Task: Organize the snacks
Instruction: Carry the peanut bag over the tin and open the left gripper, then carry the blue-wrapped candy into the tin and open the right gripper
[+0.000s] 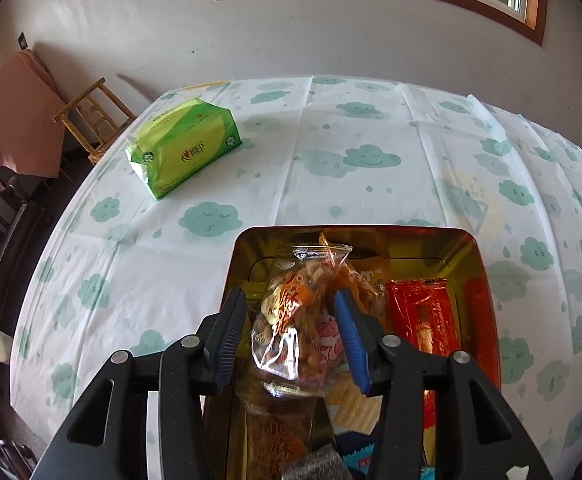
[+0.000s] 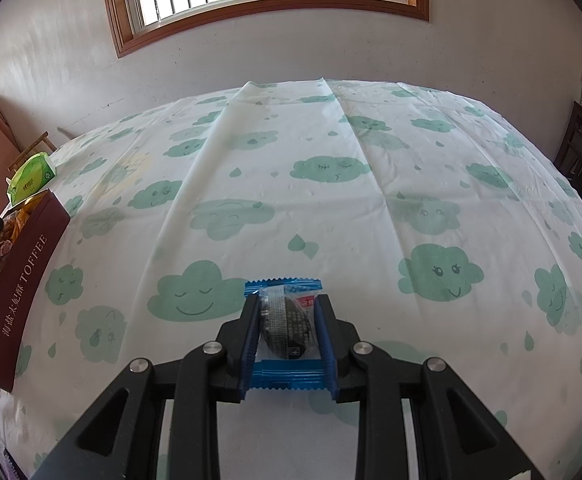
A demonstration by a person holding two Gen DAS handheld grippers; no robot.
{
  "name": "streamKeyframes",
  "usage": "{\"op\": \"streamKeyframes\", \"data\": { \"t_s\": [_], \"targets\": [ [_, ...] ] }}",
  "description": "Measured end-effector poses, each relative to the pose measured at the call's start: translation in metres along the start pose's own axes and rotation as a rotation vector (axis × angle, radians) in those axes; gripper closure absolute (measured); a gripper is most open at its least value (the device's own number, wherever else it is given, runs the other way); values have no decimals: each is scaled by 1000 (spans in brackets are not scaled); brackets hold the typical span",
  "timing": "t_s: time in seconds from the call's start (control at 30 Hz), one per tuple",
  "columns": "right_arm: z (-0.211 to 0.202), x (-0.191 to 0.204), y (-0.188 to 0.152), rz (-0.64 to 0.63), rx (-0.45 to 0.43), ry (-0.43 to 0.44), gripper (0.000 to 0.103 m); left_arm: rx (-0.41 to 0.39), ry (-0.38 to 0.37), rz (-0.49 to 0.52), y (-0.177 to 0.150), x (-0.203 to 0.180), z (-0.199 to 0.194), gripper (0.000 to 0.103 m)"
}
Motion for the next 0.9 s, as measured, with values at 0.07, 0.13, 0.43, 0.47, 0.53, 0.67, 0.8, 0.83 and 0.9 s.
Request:
{"op": "streamKeyframes", "data": {
  "t_s": [0.07, 0.13, 0.43, 0.47, 0.53, 0.67, 0.8, 0.83, 0.9],
  "targets": [
    [0, 0, 0, 0, 0, 0, 76, -24, 14, -7, -4, 1, -12, 55],
    [0, 0, 0, -1, -1, 0, 76, -55, 19, -19, -10, 3, -26, 47],
    [-5, 9, -5, -24, -9, -5, 76, -129, 50, -19, -37, 6, -81, 42],
    [-7, 11, -8, -25, -11, 0, 76, -132, 48, -18, -39, 6, -84, 42],
    [-9, 17, -12, -31, -5, 8, 76, -131, 48, -14, -46, 5, -91, 42],
    [-13, 28, -20, -42, 2, 23, 76, -145, 64, 1, -57, 3, -99, 42],
    [-19, 37, -24, -47, 9, 41, 76, -136, 52, 4, -67, 3, -102, 42],
    [-21, 40, -25, -49, 10, 47, 76, -135, 51, 5, -69, 3, -103, 42],
    [-25, 46, -27, -54, 12, 60, 76, -133, 53, 6, -72, 4, -103, 42]
  ]
}}
Point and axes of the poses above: each gripper's, at about its wrist camera, not at the fingertips, and z roughly the way its jaws point, x to its left, y to its top, the point moved 2 cm from there along z, roughly the way its jaws point, and after that the axes turned 7 degrees about z, right-handed, at the moved point
